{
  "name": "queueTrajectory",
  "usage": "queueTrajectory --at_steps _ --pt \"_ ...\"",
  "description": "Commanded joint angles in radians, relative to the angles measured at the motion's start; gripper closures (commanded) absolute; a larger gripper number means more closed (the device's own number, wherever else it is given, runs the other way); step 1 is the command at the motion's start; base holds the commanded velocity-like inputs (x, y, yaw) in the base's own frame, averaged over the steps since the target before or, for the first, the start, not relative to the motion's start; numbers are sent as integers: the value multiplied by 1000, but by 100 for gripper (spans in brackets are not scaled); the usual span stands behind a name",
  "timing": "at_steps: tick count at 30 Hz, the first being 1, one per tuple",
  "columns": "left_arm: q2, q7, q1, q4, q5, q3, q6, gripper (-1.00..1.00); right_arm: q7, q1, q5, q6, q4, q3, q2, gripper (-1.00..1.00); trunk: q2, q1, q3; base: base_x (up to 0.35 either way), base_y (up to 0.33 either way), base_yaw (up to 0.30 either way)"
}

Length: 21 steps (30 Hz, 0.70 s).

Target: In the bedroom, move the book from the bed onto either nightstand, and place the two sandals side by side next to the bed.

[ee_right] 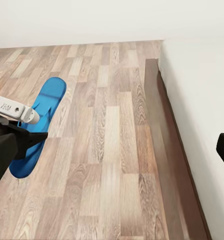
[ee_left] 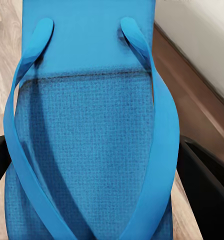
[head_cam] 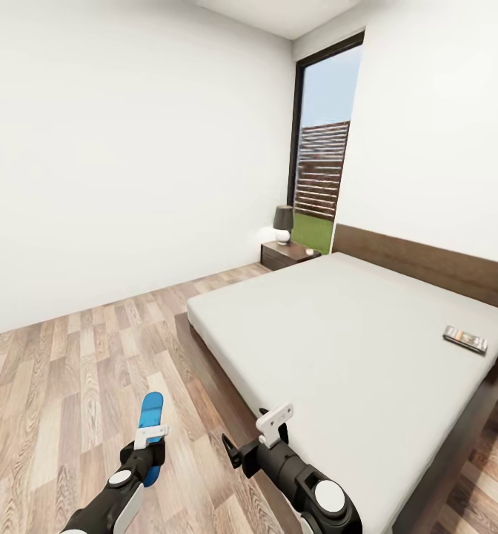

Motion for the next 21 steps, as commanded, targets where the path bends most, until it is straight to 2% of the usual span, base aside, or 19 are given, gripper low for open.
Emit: queueTrajectory --at_steps 1,21 --pt "0 1 -1 1 7 -1 -3 100 4 -1 1 6 -1 -1 0 -100 6 -4 2 0 0 0" --pt "0 1 -1 1 7 -1 -2 100 4 -1 2 6 -1 -1 -1 -100 146 -81 65 0 0 0"
